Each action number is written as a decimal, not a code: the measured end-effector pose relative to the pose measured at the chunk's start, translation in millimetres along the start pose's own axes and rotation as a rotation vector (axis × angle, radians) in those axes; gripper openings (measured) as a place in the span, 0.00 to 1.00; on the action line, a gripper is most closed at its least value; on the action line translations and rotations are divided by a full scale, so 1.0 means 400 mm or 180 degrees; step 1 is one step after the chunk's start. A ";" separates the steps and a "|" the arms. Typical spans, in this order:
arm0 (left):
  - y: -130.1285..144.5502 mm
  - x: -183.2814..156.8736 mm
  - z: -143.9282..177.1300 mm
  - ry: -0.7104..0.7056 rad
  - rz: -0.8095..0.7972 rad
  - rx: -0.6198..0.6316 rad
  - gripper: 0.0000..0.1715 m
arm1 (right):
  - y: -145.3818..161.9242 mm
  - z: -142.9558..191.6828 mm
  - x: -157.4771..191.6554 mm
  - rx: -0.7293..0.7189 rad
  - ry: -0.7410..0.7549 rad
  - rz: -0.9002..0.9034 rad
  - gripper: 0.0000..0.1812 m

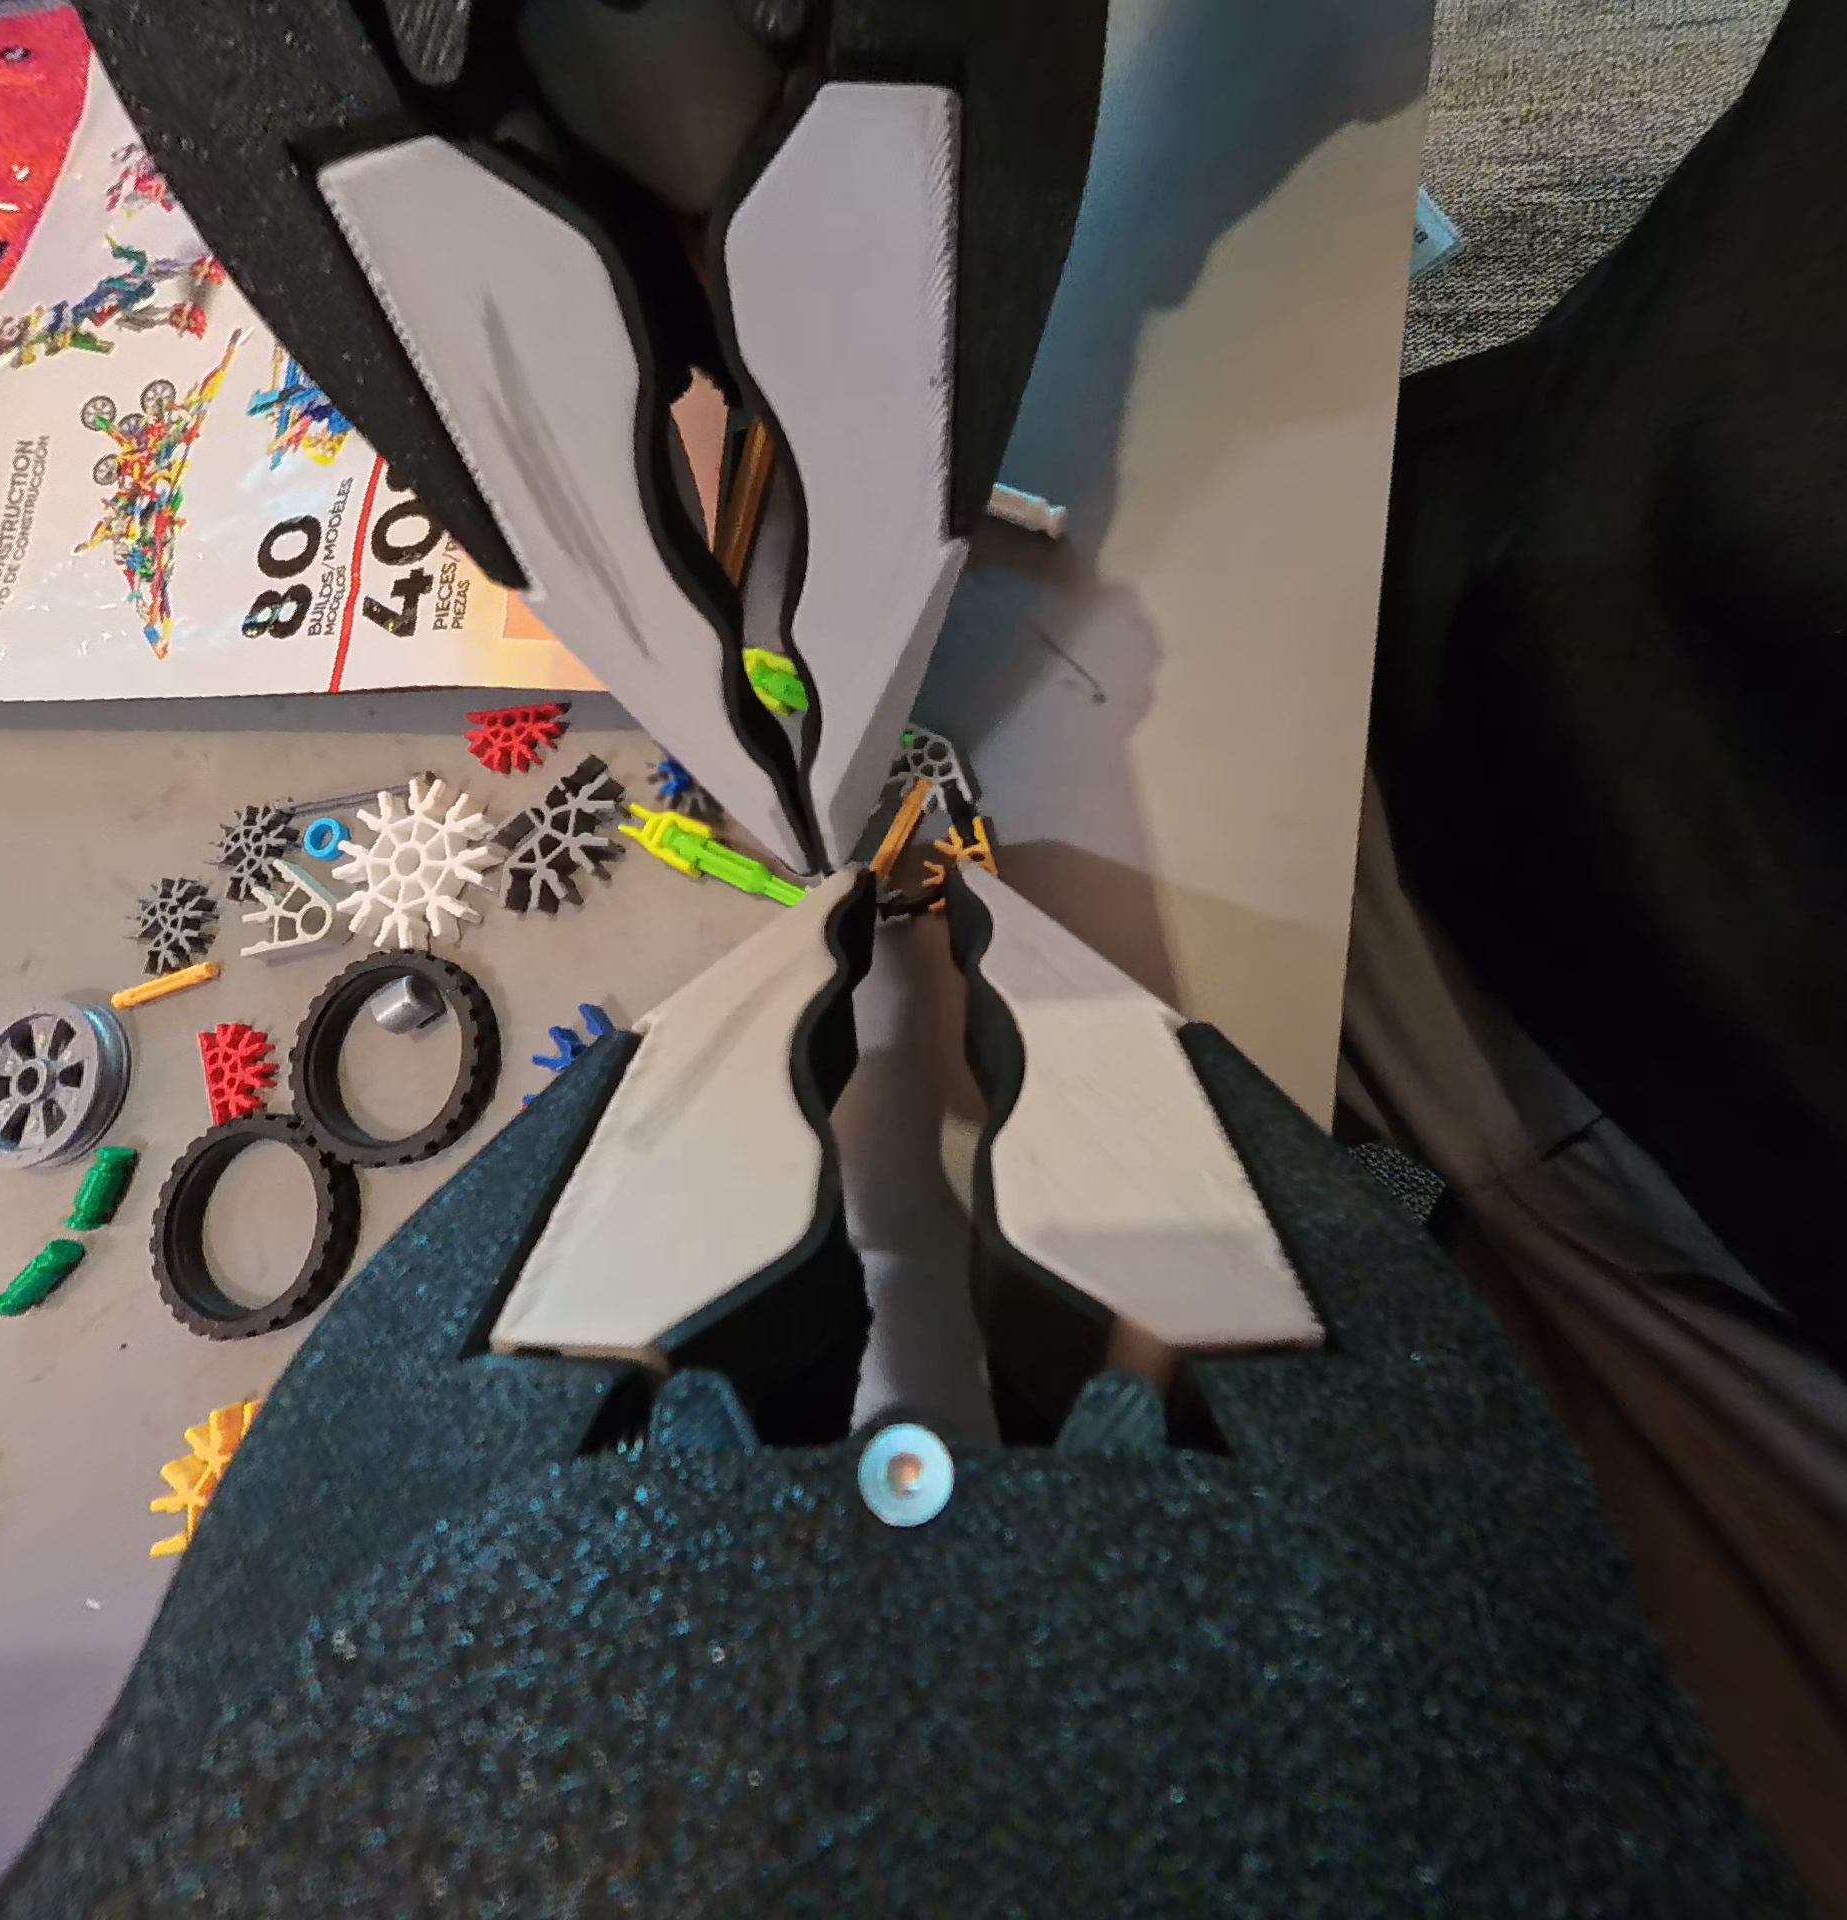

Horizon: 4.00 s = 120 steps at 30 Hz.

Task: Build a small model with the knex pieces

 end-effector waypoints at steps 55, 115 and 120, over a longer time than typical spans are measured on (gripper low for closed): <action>0.033 -0.003 0.022 -0.0187 0.0384 -0.0030 0.14 | 0.000 -0.005 -0.014 0.0123 -0.0007 0.0137 0.04; 0.033 -0.002 0.022 -0.0098 0.0428 -0.0039 0.14 | -0.025 -0.014 -0.014 0.0120 -0.0172 0.0093 0.00; 0.033 -0.001 0.022 -0.0086 0.0437 -0.0039 0.14 | -0.033 -0.017 -0.024 0.0299 -0.0397 -0.0058 0.00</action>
Point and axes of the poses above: each gripper's, where its closed fingertips meet, z back along the fingers, y out of its underside, x = y × z across the jaws, the point moved 7 cm from there along z, back along the fingers, and after that the axes turned 4 degrees about -z, right-handed, at the moved point
